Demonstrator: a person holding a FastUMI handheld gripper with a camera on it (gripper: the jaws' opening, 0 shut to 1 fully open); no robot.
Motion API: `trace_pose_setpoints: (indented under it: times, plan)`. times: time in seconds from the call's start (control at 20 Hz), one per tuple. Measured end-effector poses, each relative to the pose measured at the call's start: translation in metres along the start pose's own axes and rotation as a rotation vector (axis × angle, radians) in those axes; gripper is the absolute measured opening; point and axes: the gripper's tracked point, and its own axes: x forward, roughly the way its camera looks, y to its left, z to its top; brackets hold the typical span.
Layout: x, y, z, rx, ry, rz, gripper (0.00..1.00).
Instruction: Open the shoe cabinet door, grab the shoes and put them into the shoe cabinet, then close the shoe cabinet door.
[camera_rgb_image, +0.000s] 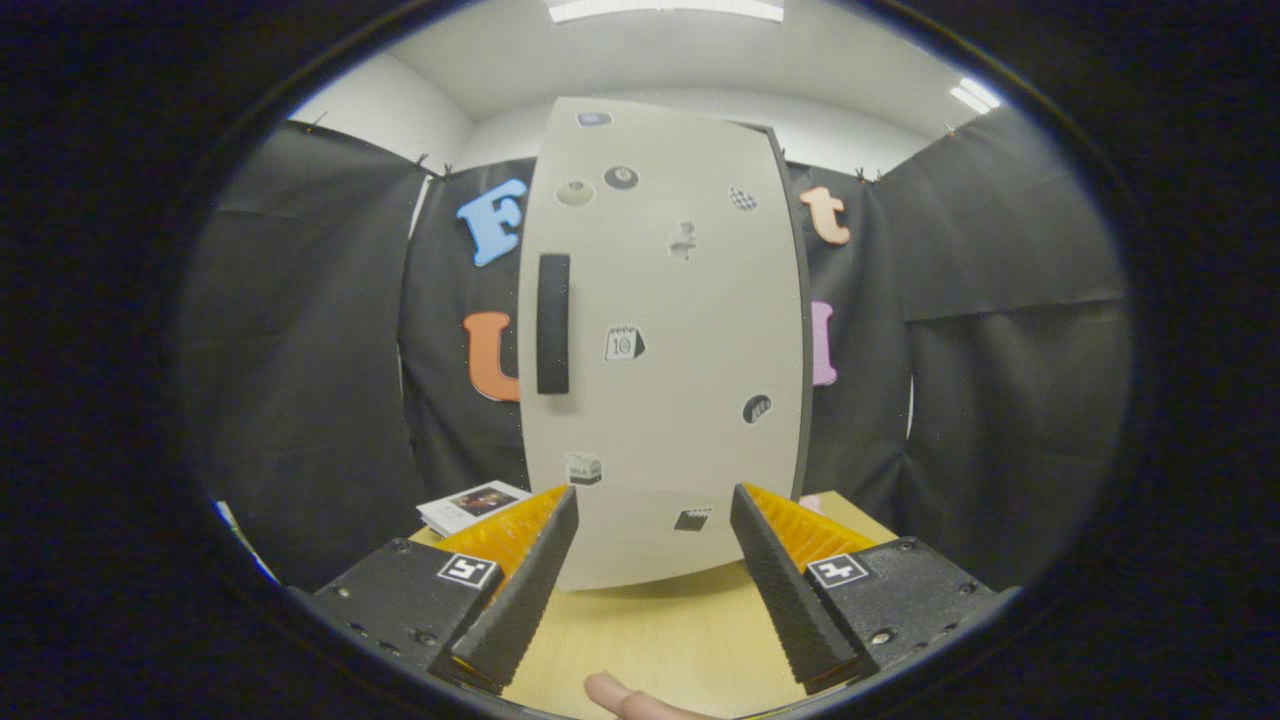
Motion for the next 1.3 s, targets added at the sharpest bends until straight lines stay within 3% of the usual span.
trace_pose_setpoints:
  times: [0.25,0.55,1.3]
  plan:
    - [-0.063,-0.021,0.045,-0.029,-0.126,-0.045,0.99]
    - [-0.097,-0.030,0.062,-0.056,-0.203,-0.041,0.99]
    - [-0.088,-0.037,0.032,-0.049,-0.161,-0.027,0.99]
